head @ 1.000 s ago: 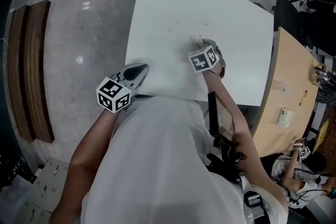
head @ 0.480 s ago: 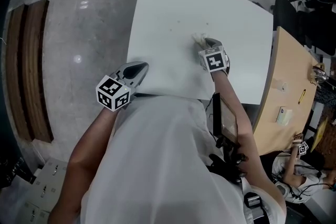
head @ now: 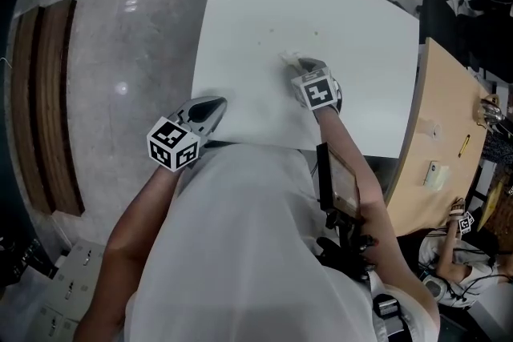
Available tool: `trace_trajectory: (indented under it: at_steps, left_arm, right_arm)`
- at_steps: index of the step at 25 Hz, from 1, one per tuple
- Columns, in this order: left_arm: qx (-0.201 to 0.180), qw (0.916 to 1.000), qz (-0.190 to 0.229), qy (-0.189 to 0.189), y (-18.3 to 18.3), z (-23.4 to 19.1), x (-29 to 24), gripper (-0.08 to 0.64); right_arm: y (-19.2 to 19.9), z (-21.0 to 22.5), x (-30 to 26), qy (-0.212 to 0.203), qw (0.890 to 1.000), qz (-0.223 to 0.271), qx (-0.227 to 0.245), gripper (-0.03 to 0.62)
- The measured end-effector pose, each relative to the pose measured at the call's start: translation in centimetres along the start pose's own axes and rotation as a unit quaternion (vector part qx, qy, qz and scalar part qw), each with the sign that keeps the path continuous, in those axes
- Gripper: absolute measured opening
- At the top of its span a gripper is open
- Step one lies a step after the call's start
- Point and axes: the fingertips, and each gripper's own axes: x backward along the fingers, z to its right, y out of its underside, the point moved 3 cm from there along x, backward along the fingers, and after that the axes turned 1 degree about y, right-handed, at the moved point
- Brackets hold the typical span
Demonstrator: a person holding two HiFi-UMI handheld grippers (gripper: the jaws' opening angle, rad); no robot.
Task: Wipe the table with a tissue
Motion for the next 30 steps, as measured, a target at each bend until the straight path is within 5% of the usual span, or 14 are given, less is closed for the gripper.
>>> trace_trajectory:
  at_steps: [4,7,12,17,25,30]
  left_arm:
    - [-0.001,1.0000,-0.007,0.007,0.1,1.0,-1.3,0.008]
    - [-0.002,0.9999,-0.007,0.009,0.0,2.1,-2.7,0.008]
    - [-0.010,0.9999,-0.011,-0.001,-0.6,3.5,-4.0,0.008]
    - [-0.014,0.9996,-0.009,-0.024,-1.2,4.9,-4.7,0.008]
    - [0.004,0.9957,0.011,-0.092,-0.8,5.4,-2.2,0.008]
    - [-0.004,0.9937,0.010,-0.112,-0.9,5.0,-1.2,0.008]
  right_arm:
    - [0.1,-3.2,0.4,-0.075,0.995,0.012,0.069,0.109]
    - [0.8,-2.5,1.8,-0.106,0.991,0.048,0.062,0.109]
    - [3.2,5.8,3.8,-0.019,0.995,0.084,-0.057,0.109]
    - [4.6,11.2,3.5,0.024,0.992,0.079,-0.101,0.109]
    - [2.3,8.4,0.6,0.088,0.994,0.022,0.054,0.109]
    - [-0.2,4.7,-0.8,0.079,0.988,0.017,0.131,0.107]
